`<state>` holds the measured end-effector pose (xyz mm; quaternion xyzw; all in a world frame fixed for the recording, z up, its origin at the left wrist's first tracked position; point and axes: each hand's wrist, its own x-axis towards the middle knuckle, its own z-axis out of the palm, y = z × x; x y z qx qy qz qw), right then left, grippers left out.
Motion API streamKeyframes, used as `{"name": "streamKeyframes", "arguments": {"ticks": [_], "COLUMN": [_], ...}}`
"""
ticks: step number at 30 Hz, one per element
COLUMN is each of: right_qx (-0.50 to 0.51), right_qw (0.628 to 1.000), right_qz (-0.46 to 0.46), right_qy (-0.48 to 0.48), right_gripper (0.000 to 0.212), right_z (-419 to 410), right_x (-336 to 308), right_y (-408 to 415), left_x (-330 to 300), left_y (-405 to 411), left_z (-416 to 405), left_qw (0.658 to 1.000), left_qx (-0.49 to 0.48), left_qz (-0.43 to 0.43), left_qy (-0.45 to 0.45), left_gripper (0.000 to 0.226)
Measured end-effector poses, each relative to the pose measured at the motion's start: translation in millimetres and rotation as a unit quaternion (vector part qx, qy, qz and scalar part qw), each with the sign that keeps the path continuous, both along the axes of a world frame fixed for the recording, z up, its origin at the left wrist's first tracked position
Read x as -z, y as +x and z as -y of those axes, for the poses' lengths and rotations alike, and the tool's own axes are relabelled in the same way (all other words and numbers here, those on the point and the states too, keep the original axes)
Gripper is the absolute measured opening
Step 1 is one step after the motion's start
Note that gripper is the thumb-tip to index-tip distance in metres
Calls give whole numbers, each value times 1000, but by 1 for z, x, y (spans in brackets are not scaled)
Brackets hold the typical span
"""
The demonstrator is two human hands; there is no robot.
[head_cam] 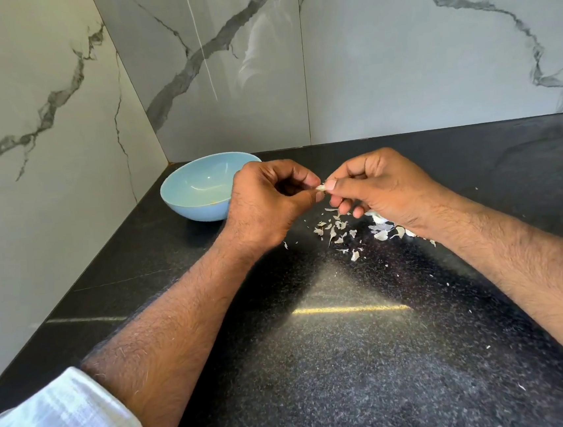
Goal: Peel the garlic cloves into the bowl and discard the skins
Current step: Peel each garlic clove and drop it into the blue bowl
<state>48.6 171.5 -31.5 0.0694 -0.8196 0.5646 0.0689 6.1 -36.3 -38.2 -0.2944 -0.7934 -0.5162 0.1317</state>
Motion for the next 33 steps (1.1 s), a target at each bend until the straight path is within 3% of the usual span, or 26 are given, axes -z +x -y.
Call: {"name": "streamKeyframes", "arguments": {"ticks": [20,29,33], "right_qx": [27,15,-13], "right_qw": [979,990,999], "right_qz": [-89,-63,-6], "right_qy": [182,123,-33], "right_gripper": [15,13,11], "right_z": [1,-2,-1], "right_x": [-1,-1,-5], "right_y": [4,3,3], "left_x": [-3,0,1], "left_y": [9,2,2], "left_z": [-5,-1,-1], "left_qw": [997,999,992], "left_qx": [-22,22,43], "left_qz": [-43,19,99], "left_qy": [-52,-17,65], "left_gripper": [11,12,13]}}
